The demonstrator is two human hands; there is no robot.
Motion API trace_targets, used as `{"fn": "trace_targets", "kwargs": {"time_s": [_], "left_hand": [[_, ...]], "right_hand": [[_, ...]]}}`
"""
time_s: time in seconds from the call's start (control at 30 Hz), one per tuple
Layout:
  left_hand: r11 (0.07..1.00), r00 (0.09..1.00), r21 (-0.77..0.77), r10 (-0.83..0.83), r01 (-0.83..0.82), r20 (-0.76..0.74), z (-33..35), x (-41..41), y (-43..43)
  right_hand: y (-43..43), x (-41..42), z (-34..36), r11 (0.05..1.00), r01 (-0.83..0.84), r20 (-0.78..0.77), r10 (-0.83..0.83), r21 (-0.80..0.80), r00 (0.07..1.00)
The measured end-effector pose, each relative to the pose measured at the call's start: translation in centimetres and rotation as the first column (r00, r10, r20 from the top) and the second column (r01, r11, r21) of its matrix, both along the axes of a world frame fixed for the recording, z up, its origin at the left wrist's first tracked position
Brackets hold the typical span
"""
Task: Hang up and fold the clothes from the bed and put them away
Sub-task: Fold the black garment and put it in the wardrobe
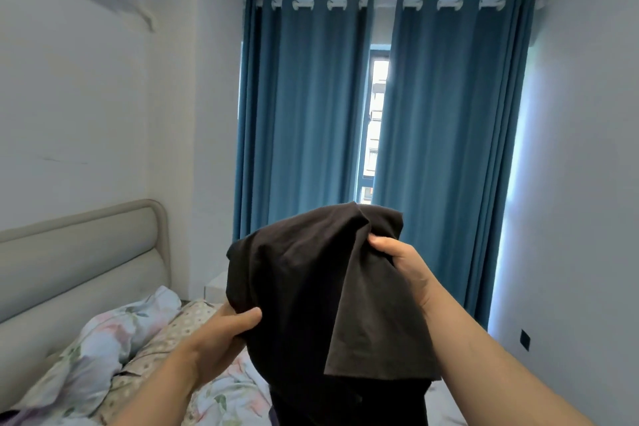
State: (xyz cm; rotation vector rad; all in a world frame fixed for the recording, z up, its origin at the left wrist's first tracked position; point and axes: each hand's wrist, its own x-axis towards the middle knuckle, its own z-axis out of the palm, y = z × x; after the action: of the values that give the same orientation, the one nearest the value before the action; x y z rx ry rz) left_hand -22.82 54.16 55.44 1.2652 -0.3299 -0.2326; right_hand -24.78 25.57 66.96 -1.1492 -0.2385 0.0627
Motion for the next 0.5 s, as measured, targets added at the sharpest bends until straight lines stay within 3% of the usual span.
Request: {"fn": "trace_targets", "kwargs": {"time_s": [0.23,0.33,0.5], "left_hand": [[0.965,0.964,-0.142,0.193,-0.22,-0.185,1.3,-4.2,-2.2],[0.941,0.948,-0.157,0.279,-0.301,-0.151,2.1,-6.4,-1.5],[0.808,0.842,-0.242,0.531,-0.537,-0.094,3.9,-10.8,0.5]], "right_hand": [[-0.8,0.7,-1.1,0.993,-0.1,-0.043,0.098,-0.057,0.994],[-0.8,1.0,-1.8,0.985,-0.154,-0.083,0.148,-0.08,0.986],[2.6,1.4,-3.1,0.97,-0.154,-0.165,0.124,-0.185,0.978]]}}
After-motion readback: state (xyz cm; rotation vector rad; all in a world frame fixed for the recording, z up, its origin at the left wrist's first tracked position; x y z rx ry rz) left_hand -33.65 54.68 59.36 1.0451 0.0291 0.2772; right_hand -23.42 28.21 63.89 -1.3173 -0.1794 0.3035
